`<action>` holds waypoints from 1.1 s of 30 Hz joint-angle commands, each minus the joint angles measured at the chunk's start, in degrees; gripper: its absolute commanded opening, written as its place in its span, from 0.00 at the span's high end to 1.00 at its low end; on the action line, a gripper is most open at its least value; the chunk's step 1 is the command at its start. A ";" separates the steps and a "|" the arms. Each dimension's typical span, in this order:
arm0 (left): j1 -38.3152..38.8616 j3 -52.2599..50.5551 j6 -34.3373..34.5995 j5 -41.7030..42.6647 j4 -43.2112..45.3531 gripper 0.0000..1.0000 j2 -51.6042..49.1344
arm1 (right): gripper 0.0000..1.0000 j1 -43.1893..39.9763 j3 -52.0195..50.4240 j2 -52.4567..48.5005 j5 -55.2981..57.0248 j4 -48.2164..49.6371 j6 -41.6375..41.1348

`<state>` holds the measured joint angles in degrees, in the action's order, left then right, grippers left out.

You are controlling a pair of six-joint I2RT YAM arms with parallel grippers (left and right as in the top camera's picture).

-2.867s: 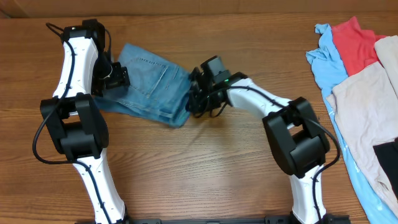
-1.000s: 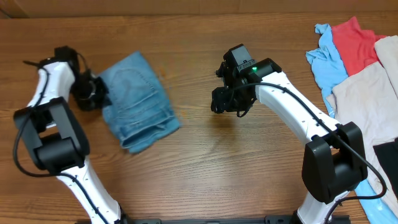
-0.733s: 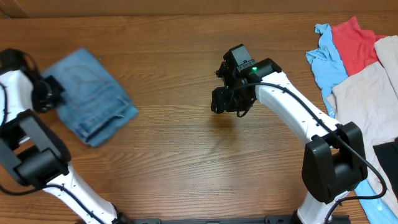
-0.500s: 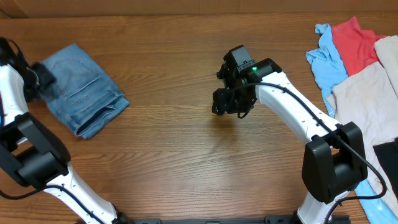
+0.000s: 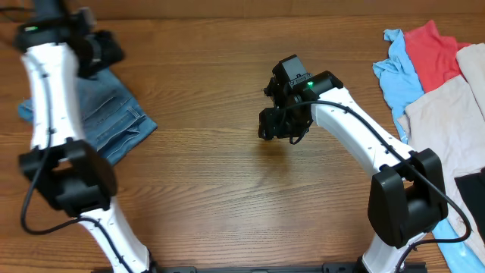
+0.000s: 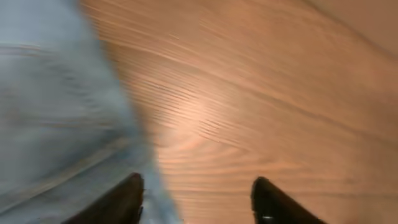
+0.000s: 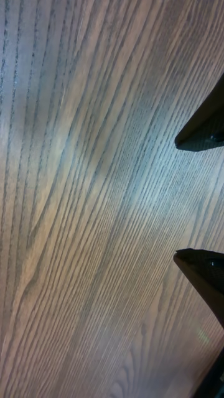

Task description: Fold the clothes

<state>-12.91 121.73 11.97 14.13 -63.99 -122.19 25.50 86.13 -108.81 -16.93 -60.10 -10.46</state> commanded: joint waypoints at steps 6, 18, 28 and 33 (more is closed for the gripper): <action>10.01 -6.97 0.52 -5.40 -0.50 0.82 -5.99 | 0.45 -0.13 0.72 0.81 0.39 -0.35 0.39; 6.58 -14.64 3.93 -13.14 -2.47 0.92 -11.47 | 0.45 -0.13 0.72 0.81 0.44 -0.92 0.39; -1.38 -16.59 5.92 -23.34 -12.35 0.94 -11.41 | 0.45 -0.13 0.72 0.81 0.44 -0.96 0.39; -8.33 -16.57 6.08 -24.52 -13.55 0.93 -11.41 | 0.45 -0.13 0.72 0.81 0.44 -1.14 0.42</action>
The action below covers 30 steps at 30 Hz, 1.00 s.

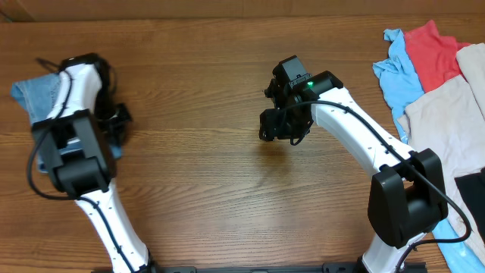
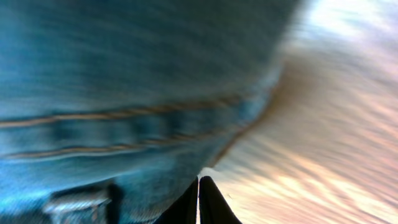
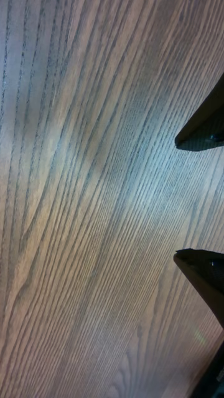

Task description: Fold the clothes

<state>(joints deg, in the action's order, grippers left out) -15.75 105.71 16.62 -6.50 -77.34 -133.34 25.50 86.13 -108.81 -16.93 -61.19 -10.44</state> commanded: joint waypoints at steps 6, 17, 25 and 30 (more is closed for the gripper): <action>-10.71 -0.55 -1.03 3.34 0.13 0.93 -0.17 | 0.45 -0.13 0.72 0.81 0.55 0.11 0.39; -2.84 -0.55 -7.80 12.59 4.37 0.91 10.84 | 0.45 -0.66 0.74 0.81 2.36 1.57 0.35; 10.71 -0.55 -11.04 18.82 8.04 0.40 20.06 | 0.00 -6.93 2.86 0.81 2.34 8.66 0.37; 21.07 -0.55 -14.08 14.19 10.23 0.00 20.17 | 0.00 -11.26 2.86 0.81 2.40 12.26 0.46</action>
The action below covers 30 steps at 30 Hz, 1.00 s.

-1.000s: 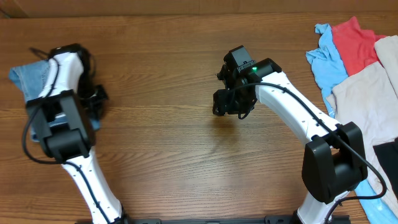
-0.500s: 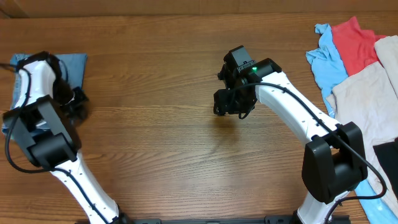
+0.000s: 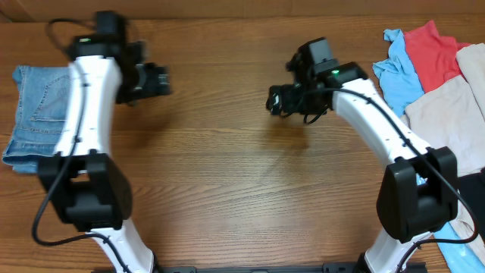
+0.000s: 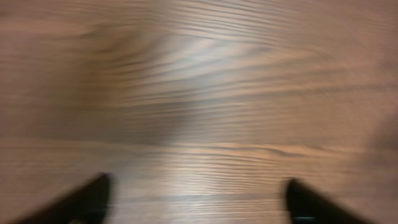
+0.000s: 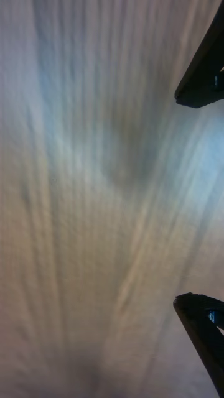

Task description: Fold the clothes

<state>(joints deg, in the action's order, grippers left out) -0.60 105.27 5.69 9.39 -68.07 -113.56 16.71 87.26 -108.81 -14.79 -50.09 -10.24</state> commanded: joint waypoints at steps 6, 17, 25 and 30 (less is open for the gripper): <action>11.56 0.81 -0.96 -3.39 -4.20 0.00 0.59 | 0.00 -7.93 1.73 1.49 -0.46 -5.62 1.03; 14.82 -1.92 3.82 -11.04 -6.69 0.00 19.47 | 0.00 -9.22 -2.01 23.02 7.91 -12.48 1.03; 20.55 -28.85 5.44 -17.35 12.07 0.00 46.40 | 0.00 -8.50 -26.62 53.79 9.25 3.72 1.20; 19.69 -43.25 11.04 -19.26 23.61 0.00 61.02 | 0.00 -8.52 -36.81 69.20 16.02 4.79 1.25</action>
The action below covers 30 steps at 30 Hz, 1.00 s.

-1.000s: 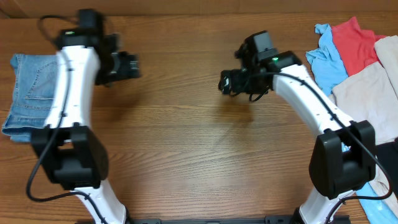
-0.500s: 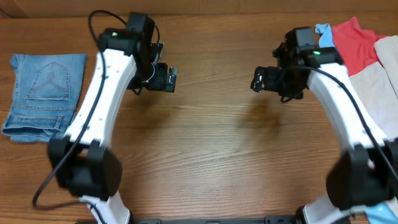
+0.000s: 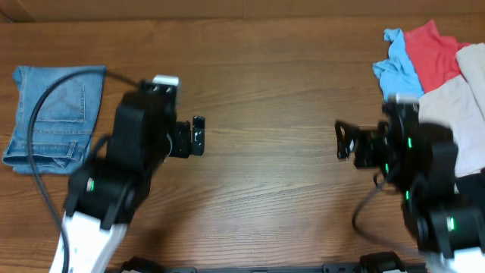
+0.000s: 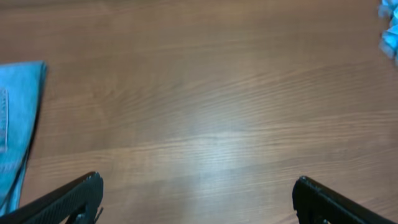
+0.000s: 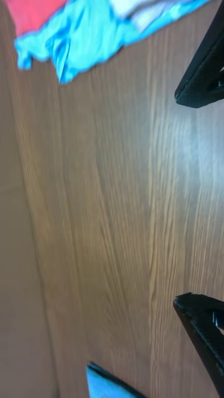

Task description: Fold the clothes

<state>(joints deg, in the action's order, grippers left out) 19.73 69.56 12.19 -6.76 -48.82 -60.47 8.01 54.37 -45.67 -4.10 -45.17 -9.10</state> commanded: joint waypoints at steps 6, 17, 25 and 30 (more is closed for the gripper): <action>-0.61 -11.13 4.55 -3.08 2.45 0.00 11.37 | 0.00 0.17 -4.39 9.70 5.53 -8.50 0.11; -0.61 -11.23 4.55 -3.06 -3.69 0.00 7.93 | 0.00 0.17 -4.44 9.40 5.53 -15.23 0.11; -0.61 -11.23 4.55 -3.06 -3.69 0.00 3.61 | 0.00 0.17 -4.46 9.40 5.53 -15.21 0.11; -0.61 -11.23 4.55 -3.06 -3.69 0.00 0.35 | 0.00 -0.26 -6.84 11.96 6.84 -15.41 0.44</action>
<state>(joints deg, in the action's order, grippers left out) 19.42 58.74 16.19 -8.88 -52.56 -58.28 7.94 49.69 -36.07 0.69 -61.17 -9.06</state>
